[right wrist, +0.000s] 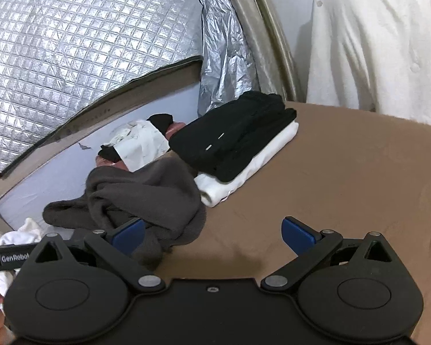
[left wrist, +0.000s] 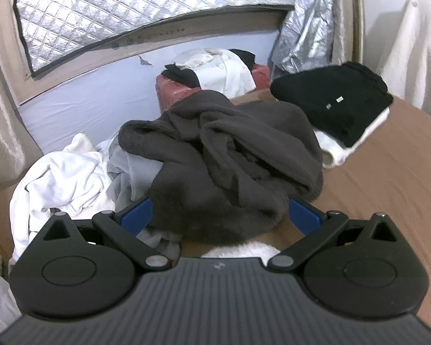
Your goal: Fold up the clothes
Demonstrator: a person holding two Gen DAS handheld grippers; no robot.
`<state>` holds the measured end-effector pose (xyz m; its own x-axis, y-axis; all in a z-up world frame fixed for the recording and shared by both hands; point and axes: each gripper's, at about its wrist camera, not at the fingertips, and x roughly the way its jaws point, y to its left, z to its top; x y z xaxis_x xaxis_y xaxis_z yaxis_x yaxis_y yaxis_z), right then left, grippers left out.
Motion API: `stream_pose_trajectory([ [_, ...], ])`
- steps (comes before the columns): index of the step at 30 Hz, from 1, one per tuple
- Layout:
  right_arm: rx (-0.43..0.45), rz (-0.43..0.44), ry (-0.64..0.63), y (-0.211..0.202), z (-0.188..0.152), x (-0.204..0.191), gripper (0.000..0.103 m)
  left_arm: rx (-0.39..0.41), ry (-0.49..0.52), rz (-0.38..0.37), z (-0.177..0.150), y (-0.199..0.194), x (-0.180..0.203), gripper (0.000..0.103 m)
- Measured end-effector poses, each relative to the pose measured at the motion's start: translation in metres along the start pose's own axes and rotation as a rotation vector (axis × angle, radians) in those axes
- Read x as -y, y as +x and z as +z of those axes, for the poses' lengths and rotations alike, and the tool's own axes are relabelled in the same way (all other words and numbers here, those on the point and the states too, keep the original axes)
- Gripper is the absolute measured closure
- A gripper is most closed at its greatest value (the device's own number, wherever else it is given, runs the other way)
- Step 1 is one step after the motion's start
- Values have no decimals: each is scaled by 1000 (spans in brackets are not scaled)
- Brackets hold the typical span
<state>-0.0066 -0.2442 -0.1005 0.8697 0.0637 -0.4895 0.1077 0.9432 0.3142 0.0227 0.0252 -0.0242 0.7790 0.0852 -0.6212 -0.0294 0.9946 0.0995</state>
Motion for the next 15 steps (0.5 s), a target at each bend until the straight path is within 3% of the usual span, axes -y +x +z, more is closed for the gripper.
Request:
stream_pose_trajectory([
  [5,-28,70,26,15,-7,8,0,41,-49,-31,5,19,-19,0],
  [9,-70,90,47,34,-15,15,6,-12,-97,-21,13,48,-38,2],
  [15,-114,117,91,59,-30,32,9,-51,-244,-33,13,89,-72,3],
])
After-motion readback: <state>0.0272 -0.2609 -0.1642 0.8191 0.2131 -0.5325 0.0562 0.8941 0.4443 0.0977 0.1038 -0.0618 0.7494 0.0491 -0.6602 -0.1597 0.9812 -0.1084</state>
